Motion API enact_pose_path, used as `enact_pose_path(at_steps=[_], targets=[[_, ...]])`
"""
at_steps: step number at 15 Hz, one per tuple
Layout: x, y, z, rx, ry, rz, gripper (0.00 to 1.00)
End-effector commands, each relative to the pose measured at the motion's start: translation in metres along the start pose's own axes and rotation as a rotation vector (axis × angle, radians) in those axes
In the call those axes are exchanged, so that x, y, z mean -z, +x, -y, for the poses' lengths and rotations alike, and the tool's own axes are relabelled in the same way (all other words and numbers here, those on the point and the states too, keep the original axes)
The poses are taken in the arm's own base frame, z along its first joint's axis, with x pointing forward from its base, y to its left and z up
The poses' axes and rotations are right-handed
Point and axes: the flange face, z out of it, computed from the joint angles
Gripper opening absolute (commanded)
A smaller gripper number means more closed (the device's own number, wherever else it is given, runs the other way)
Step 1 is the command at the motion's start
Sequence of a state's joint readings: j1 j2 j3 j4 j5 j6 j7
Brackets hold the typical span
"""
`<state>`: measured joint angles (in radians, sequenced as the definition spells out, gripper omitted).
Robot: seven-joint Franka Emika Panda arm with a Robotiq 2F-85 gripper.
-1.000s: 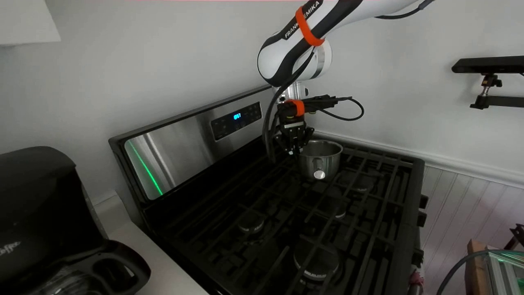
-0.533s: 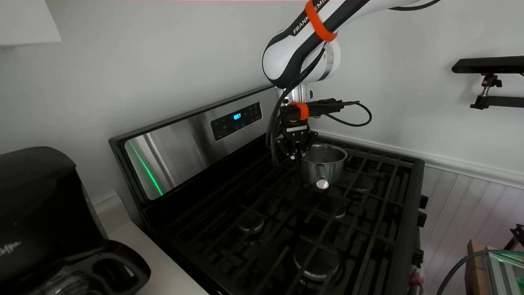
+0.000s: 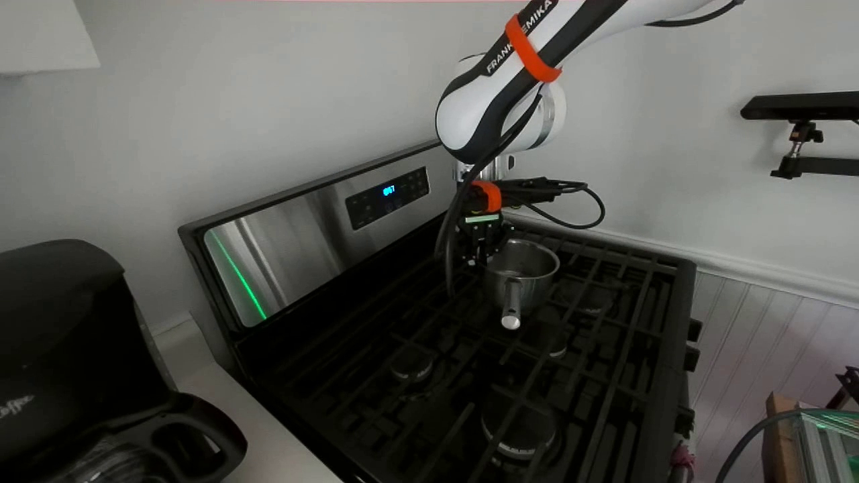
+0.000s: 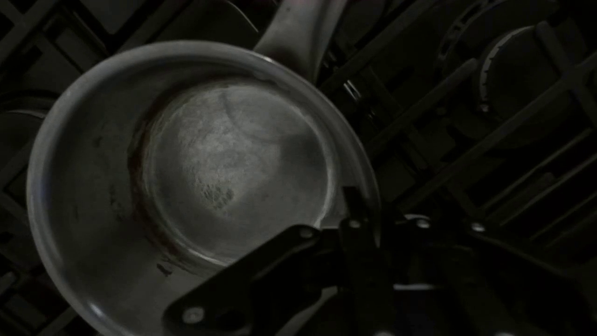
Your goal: Move the pot to the left
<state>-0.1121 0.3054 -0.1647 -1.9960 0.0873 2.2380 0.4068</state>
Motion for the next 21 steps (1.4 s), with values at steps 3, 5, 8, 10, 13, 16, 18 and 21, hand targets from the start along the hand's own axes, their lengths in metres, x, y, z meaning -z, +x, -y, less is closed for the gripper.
enact_pose_path(at_steps=[3,5,8,10,13,16,18,21], targets=[[0.004,-0.019,0.013,-0.003,0.022,-0.028,0.02],[0.002,-0.021,0.021,0.008,0.019,-0.037,0.02],[-0.002,-0.023,0.032,0.017,0.008,-0.052,0.02],[-0.005,-0.021,0.034,0.011,-0.005,-0.058,0.02],[-0.010,-0.018,0.033,-0.002,-0.018,-0.058,0.02],[-0.012,-0.017,0.034,-0.012,-0.026,-0.059,0.10],[-0.012,-0.017,0.034,-0.015,-0.030,-0.060,0.35],[-0.012,-0.016,0.034,-0.021,-0.037,-0.062,0.51]])
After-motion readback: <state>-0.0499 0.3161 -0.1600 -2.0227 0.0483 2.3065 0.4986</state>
